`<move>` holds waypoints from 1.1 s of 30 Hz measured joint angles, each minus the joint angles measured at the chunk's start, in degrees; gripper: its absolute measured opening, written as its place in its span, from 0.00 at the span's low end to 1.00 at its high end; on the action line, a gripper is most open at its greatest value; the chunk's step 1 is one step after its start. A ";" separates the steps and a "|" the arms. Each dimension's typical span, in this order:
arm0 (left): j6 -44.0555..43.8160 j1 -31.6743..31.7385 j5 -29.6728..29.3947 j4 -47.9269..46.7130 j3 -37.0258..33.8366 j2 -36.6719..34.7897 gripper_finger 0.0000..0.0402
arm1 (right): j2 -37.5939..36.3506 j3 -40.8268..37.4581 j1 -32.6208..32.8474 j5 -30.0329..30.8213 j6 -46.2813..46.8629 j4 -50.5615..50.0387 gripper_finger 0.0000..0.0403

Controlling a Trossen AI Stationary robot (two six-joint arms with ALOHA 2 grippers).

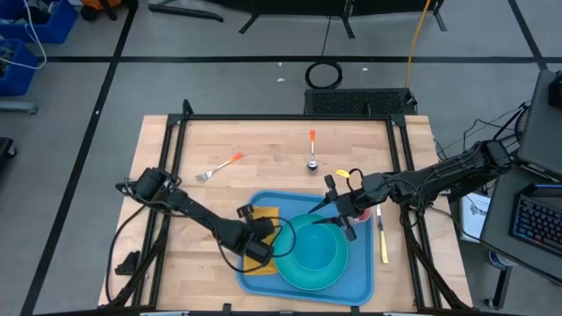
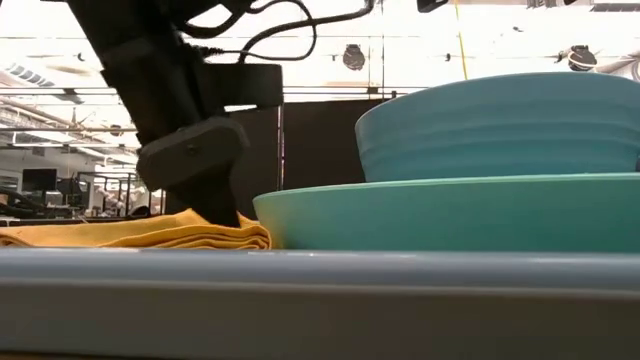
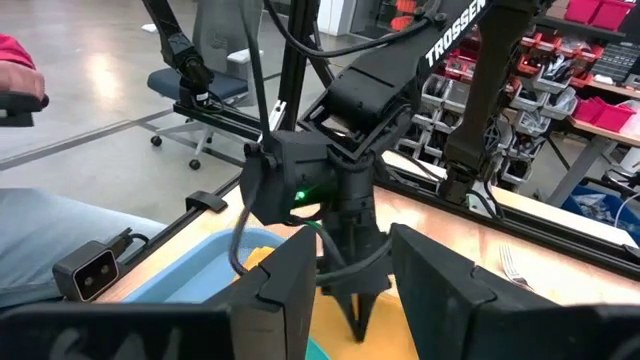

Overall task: Set up tray
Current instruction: Put the yellow napkin on the blue serving tray to the right of the light blue plate

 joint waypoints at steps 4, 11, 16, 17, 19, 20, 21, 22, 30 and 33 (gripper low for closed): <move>-5.68 -0.87 -1.97 -3.87 0.00 0.00 0.00 | 0.00 0.00 0.00 0.00 0.00 0.00 0.31; -5.77 -0.95 2.57 -3.65 0.00 0.00 0.00 | 0.00 -0.02 0.00 0.00 0.02 0.00 0.31; -4.79 -0.66 2.08 -3.07 0.00 0.00 0.00 | 0.00 -0.02 0.00 0.00 0.02 0.00 0.31; -4.11 -0.47 2.35 -2.60 0.00 0.00 0.00 | 0.00 -0.02 0.00 0.00 0.02 0.00 0.31; -3.34 0.09 3.14 -0.84 -0.36 0.00 0.00 | 0.00 -0.02 0.00 0.00 0.04 0.00 0.31; -2.94 0.40 3.20 0.38 -0.75 -0.01 0.00 | 0.00 -0.02 0.00 0.00 0.04 0.01 0.31; -2.56 0.61 2.99 1.46 -1.07 -0.05 0.00 | 0.00 -0.02 -0.02 0.00 0.03 0.00 0.31; -2.14 0.70 2.64 2.21 -1.28 -0.07 0.00 | 0.00 -0.02 -0.02 0.00 0.02 0.00 0.31; -0.71 2.14 4.90 4.08 -1.64 -0.20 0.00 | 0.00 -0.02 -0.02 0.00 0.04 0.00 0.31; -1.67 1.58 4.87 4.04 -1.66 -0.20 0.00 | 0.00 -0.02 -0.01 0.00 0.04 0.00 0.31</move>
